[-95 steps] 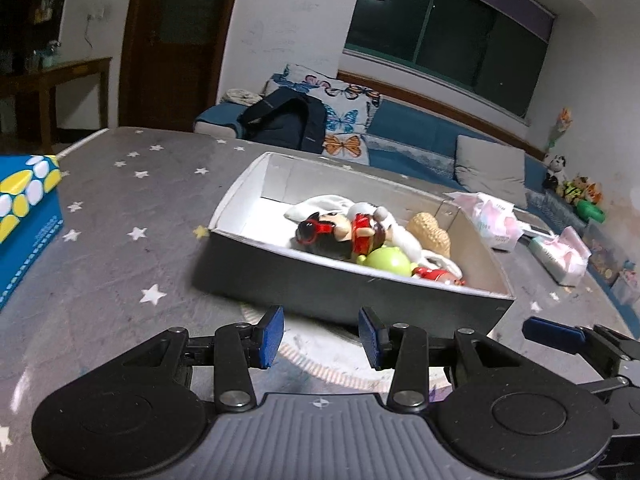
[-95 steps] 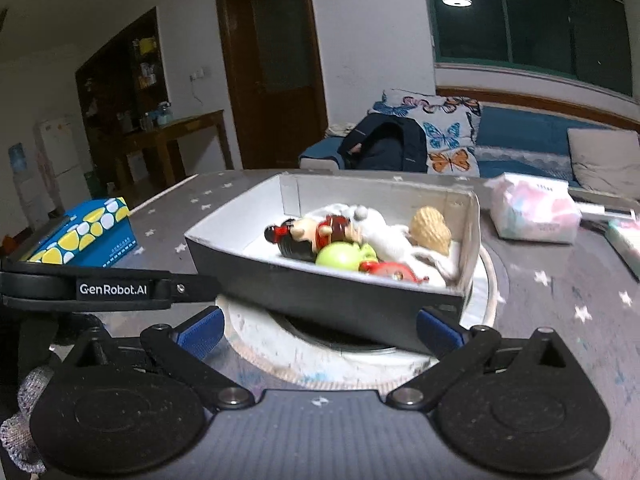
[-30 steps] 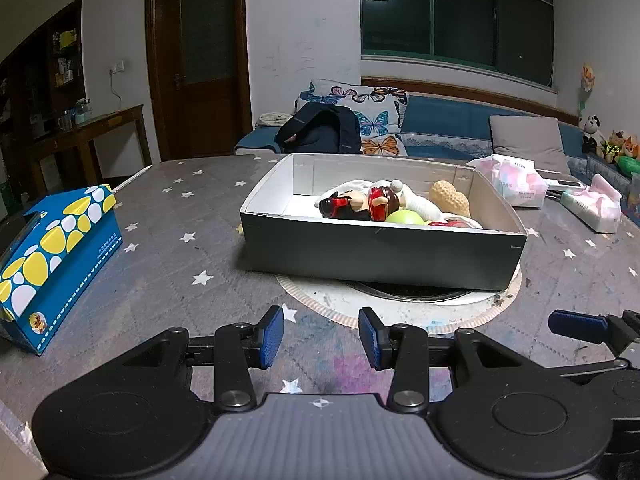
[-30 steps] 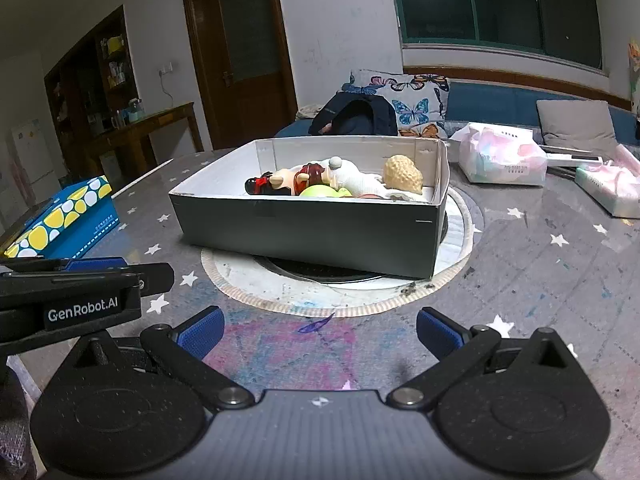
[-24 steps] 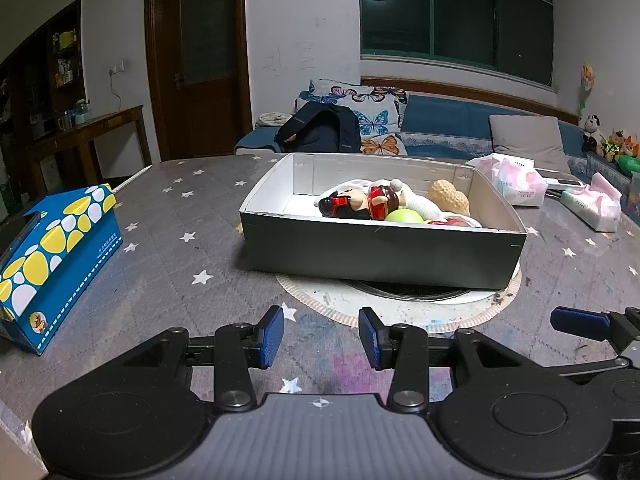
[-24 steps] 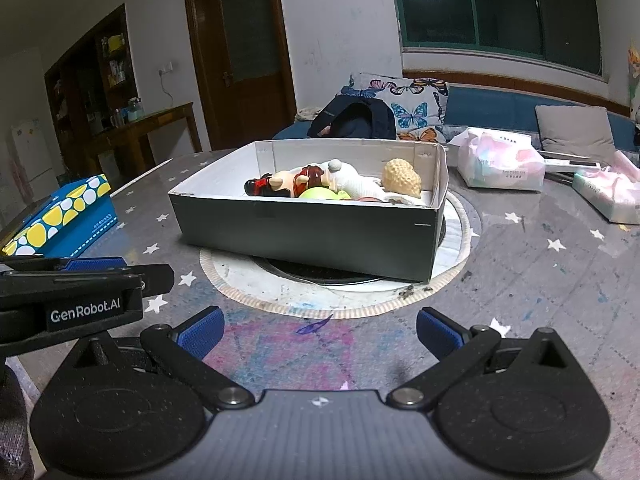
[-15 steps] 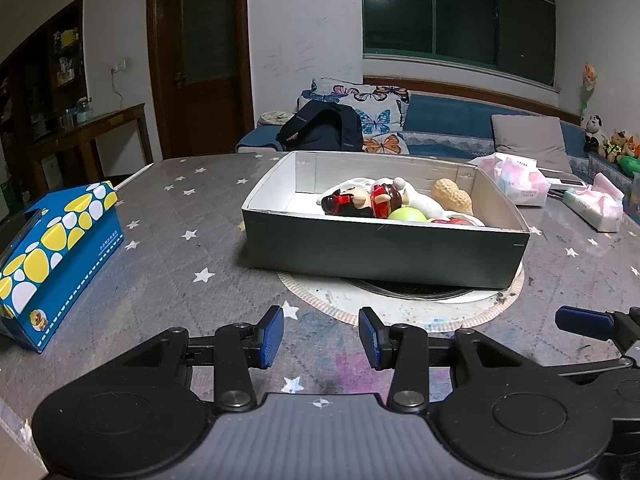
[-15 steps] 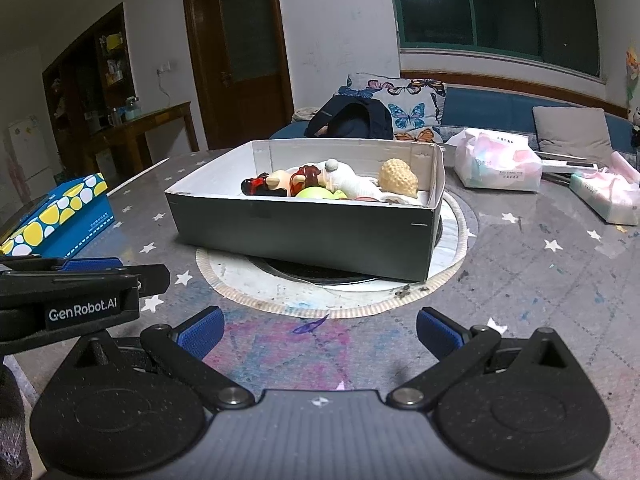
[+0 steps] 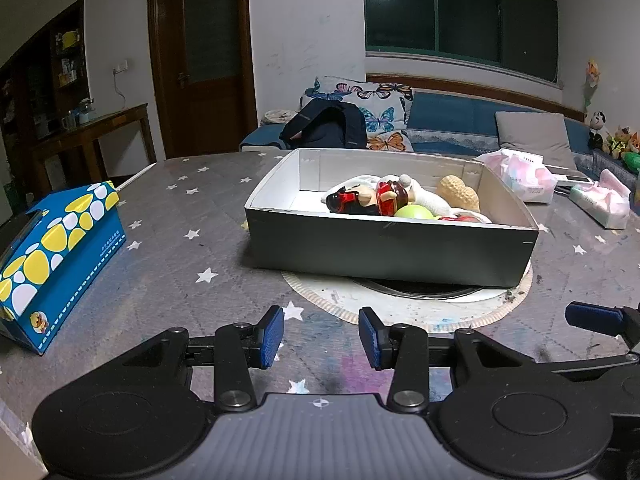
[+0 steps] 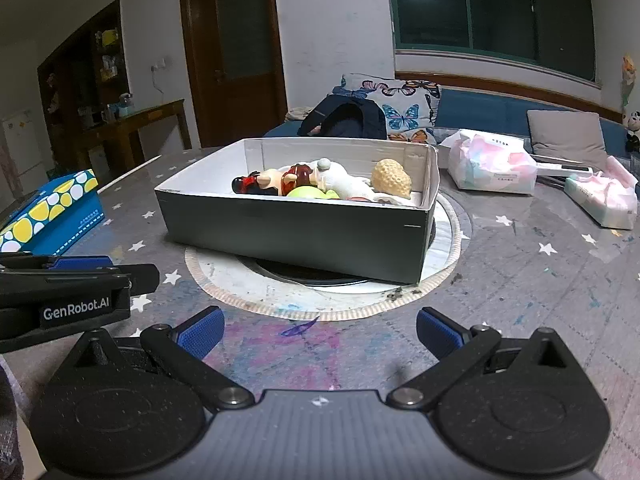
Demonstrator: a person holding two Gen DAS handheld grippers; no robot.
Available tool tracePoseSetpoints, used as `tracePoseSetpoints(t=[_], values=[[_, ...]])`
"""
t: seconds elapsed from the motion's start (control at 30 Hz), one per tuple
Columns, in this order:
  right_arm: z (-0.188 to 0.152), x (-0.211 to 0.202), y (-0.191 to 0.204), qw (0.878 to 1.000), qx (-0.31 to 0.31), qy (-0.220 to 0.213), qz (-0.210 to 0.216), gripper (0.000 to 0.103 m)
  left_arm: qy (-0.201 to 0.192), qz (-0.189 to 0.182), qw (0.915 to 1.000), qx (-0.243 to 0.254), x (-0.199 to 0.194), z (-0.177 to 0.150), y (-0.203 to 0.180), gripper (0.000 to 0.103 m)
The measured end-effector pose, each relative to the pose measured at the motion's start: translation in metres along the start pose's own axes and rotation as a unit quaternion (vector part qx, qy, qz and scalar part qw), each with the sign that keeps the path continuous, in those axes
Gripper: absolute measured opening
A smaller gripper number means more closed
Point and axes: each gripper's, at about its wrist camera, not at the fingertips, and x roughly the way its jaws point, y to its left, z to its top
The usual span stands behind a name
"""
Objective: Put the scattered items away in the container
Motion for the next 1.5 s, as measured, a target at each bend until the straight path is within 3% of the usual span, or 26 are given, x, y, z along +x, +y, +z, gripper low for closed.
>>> tracePoseSetpoints(t=[1.23, 1.5], values=[[0.015, 0.027, -0.013, 1.0, 0.005, 0.009, -0.023, 0.103, 0.006, 0.016, 0.9994, 0.031, 0.03, 0.02, -0.014, 0.044], [0.016, 0.035, -0.016, 1.0, 0.007, 0.013, -0.02, 0.103, -0.007, 0.02, 0.9989, 0.043, 0.036, 0.022, -0.018, 0.041]])
